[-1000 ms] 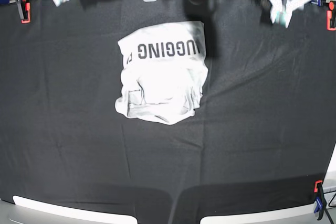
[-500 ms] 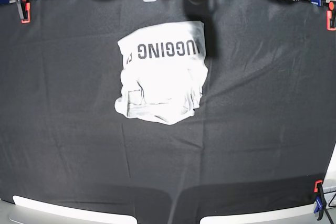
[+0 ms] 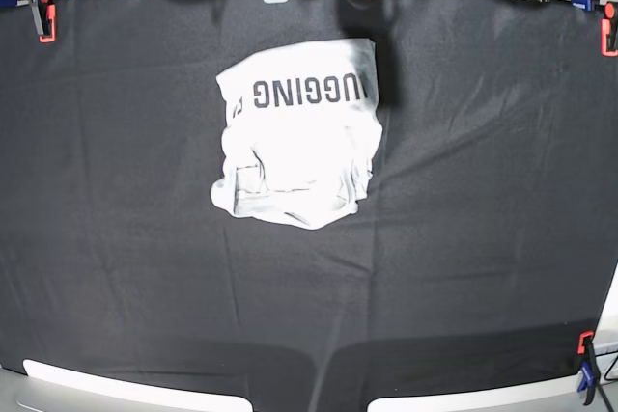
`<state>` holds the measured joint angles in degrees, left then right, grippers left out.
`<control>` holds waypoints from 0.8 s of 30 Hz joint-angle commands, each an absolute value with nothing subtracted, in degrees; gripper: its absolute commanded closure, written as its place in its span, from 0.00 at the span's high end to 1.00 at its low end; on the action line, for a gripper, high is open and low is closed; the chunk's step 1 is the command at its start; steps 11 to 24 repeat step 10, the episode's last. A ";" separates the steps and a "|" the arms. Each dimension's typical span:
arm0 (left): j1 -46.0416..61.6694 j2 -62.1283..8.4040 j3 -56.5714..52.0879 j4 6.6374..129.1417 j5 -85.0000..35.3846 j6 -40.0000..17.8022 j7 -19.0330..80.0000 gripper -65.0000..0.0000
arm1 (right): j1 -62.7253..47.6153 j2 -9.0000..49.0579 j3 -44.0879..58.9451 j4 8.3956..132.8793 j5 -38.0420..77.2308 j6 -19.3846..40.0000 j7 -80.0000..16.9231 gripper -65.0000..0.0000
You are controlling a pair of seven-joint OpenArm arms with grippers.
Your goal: Layout the t-shirt on the table in an organized manner, then fold the t-shirt properly
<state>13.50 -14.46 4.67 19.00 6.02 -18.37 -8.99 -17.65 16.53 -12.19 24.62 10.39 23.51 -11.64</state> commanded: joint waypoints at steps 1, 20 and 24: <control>14.33 -14.66 4.60 19.25 5.98 -18.63 -8.82 0.41 | -16.49 16.71 -12.91 22.65 10.46 22.92 -11.18 0.37; 14.48 -13.80 4.56 19.27 5.98 -18.59 -6.66 0.41 | -14.11 16.19 -15.88 22.63 10.66 22.06 -11.00 0.37; 14.48 -13.80 4.56 19.27 5.98 -18.59 -6.66 0.41 | -14.11 16.19 -15.88 22.63 10.66 22.06 -11.00 0.37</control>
